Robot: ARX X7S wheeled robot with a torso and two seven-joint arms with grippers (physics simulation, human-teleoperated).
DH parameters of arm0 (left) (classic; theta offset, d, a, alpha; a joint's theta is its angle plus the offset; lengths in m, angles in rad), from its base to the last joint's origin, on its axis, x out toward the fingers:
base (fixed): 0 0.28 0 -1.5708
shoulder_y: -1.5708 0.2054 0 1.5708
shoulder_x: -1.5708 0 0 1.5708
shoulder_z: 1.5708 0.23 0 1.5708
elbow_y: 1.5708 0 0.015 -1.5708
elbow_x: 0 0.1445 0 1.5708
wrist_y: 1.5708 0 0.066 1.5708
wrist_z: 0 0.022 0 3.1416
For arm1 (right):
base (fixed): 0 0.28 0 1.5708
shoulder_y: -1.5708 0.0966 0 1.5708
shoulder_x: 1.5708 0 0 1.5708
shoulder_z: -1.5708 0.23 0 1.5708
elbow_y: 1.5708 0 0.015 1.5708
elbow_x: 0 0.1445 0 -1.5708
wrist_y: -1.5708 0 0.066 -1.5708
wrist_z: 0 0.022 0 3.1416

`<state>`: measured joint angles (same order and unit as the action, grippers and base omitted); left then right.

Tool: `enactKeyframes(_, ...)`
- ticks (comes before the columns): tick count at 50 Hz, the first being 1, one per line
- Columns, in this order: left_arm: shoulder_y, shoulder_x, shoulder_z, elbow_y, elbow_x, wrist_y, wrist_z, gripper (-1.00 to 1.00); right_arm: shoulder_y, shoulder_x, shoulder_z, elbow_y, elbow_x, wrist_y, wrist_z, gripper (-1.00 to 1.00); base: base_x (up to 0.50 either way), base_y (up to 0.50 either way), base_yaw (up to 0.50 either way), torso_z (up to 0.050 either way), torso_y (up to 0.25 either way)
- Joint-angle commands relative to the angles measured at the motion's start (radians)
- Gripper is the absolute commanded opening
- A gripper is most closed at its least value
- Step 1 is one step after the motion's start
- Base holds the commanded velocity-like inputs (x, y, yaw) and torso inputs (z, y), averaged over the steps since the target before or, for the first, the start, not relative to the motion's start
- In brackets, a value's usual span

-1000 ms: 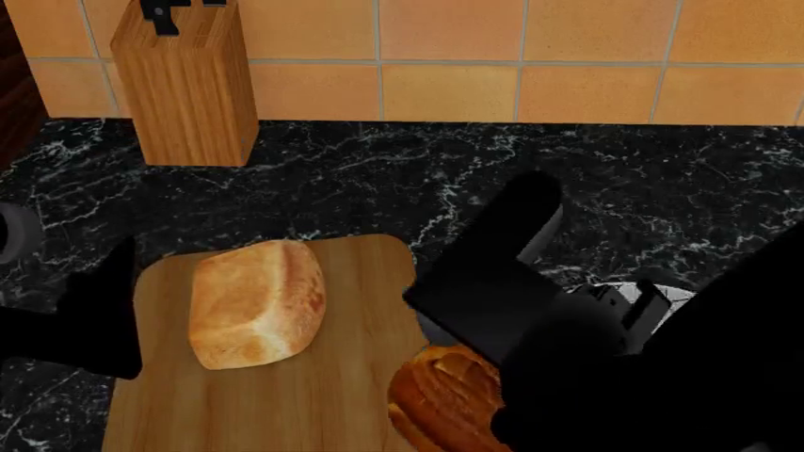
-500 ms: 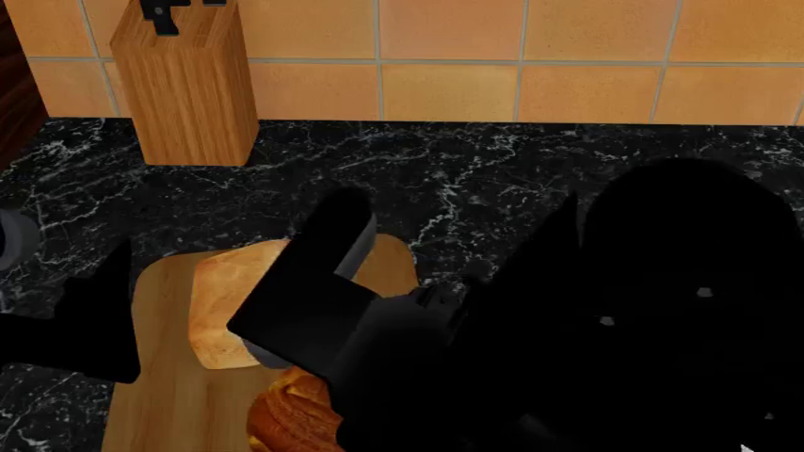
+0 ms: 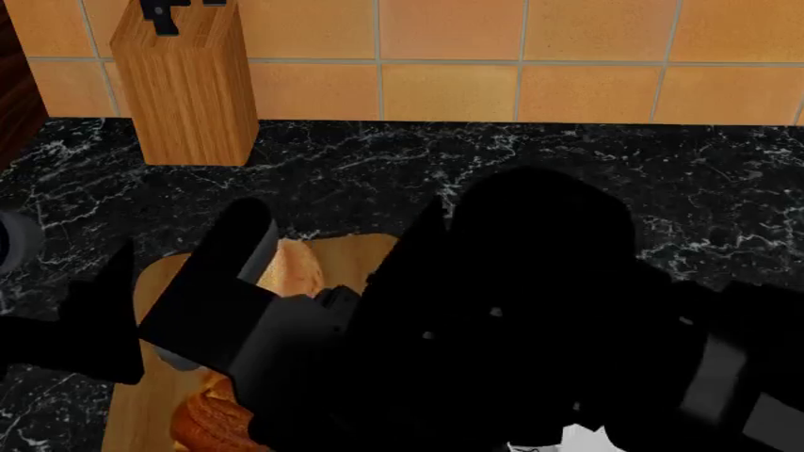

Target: Place all breads on the cutting board.

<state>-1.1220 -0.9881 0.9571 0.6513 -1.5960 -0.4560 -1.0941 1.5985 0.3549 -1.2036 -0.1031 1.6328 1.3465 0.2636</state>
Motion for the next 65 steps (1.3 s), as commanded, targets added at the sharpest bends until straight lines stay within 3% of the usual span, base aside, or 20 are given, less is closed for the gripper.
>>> enactKeyframes(1,0.017,0.002,0.005,0.015,0.009,0.006,-0.012,1.00,0.006,-0.057,-0.050,0.074,-0.195,-0.053,-0.126,-1.00,0.00,0.00,0.00,0.000,0.000)
enactKeyframes(36,0.038,-0.018,-0.001,0.033,0.006,0.018,-0.020,1.00,-0.069,-0.153,-0.173,0.248,-0.374,-0.170,-0.244,-1.00,0.00,0.00,0.00,0.000,0.000)
enactKeyframes(37,0.038,-0.019,-0.001,0.033,0.006,0.017,-0.020,1.00,-0.071,-0.153,-0.171,0.248,-0.372,-0.170,-0.241,1.00,0.00,0.00,0.00,0.000,0.000)
enactKeyframes(50,0.046,-0.015,-0.003,0.036,0.013,0.025,-0.016,1.00,-0.057,-0.128,-0.155,0.206,-0.324,-0.132,-0.212,1.00,0.00,0.00,0.00,0.000,0.000)
enactKeyframes(65,0.036,-0.003,-0.001,0.027,0.009,0.012,-0.012,1.00,0.053,-0.027,-0.073,0.112,-0.213,-0.064,-0.176,1.00,0.00,0.00,0.00,0.000,0.000)
